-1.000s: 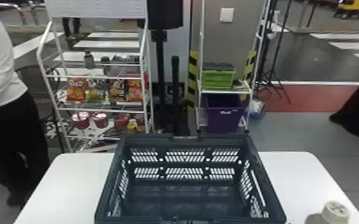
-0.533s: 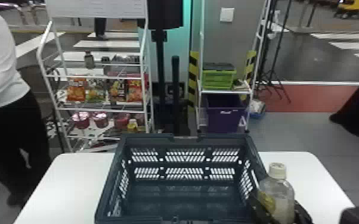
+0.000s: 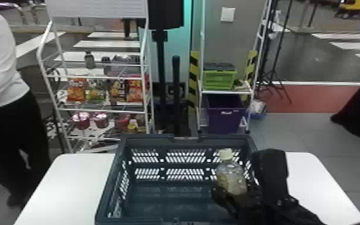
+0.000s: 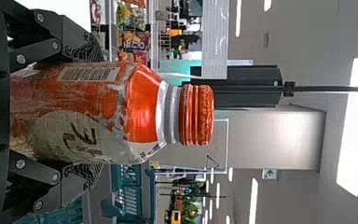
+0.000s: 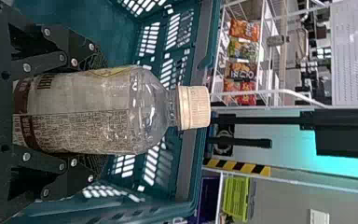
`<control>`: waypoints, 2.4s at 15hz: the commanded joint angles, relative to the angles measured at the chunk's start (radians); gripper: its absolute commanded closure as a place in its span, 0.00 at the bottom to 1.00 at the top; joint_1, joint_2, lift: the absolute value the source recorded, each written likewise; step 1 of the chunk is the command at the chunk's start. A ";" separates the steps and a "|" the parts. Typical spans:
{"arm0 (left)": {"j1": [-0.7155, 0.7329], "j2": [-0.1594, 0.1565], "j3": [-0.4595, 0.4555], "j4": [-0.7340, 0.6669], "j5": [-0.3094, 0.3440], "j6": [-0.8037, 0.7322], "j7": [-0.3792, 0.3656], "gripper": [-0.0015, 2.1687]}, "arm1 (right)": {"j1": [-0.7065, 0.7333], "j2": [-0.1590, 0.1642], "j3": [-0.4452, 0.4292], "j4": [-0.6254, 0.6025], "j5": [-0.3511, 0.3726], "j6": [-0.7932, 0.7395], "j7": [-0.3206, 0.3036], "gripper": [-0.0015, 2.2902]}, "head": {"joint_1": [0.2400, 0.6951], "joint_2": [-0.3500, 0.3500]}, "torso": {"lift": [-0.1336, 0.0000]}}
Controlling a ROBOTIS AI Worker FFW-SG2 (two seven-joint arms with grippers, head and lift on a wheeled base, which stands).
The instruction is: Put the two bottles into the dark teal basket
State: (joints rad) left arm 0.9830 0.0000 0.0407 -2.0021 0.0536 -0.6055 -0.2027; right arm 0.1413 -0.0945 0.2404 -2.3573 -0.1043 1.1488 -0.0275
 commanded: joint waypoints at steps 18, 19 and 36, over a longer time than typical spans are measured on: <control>-0.023 -0.003 0.007 0.023 0.009 0.016 0.000 0.99 | -0.408 0.095 0.102 0.492 -0.101 0.219 -0.025 0.01 | 0.57 0.50 | 1.00; -0.023 -0.003 0.007 0.023 0.009 0.016 0.000 0.99 | -0.408 0.095 0.100 0.490 -0.103 0.219 -0.025 0.00 | 0.57 0.50 | 1.00; -0.038 -0.003 0.005 0.016 0.028 0.037 0.003 0.99 | 0.389 -0.100 -0.085 0.009 -0.058 -0.744 -0.023 0.01 | 0.57 0.50 | 1.00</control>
State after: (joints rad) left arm 0.9462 0.0000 0.0460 -1.9851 0.0813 -0.5716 -0.1993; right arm 0.4430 -0.1937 0.1736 -2.3201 -0.1730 0.4765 -0.0520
